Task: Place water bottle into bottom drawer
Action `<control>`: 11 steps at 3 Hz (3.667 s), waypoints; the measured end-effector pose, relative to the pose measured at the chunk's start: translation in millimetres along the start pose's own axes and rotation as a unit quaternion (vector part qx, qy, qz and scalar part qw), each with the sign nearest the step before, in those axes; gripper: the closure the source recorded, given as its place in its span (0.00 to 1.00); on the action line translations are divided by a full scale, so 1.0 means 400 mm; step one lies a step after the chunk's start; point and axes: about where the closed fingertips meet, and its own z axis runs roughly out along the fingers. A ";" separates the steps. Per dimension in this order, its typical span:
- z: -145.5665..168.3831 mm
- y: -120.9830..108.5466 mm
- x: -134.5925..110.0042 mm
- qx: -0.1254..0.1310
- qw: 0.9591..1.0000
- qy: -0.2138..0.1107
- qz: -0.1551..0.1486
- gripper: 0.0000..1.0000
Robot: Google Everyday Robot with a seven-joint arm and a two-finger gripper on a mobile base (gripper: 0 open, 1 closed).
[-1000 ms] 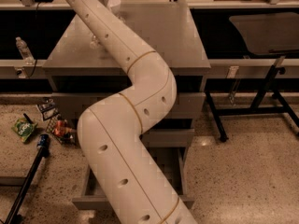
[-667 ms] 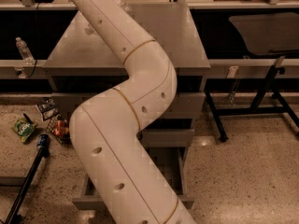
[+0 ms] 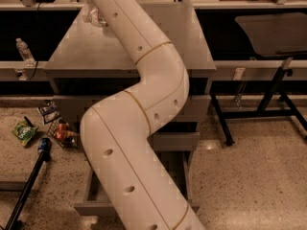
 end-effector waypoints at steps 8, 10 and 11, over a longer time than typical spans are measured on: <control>0.264 0.123 -0.099 -0.012 0.980 -0.125 0.158 0.98; 0.007 0.021 -0.070 0.134 0.980 -0.079 0.126 0.44; 0.013 0.011 -0.073 0.140 0.979 -0.080 0.126 0.22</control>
Offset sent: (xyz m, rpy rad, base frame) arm -0.1812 -0.0297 -0.1191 0.5906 0.1342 -0.1844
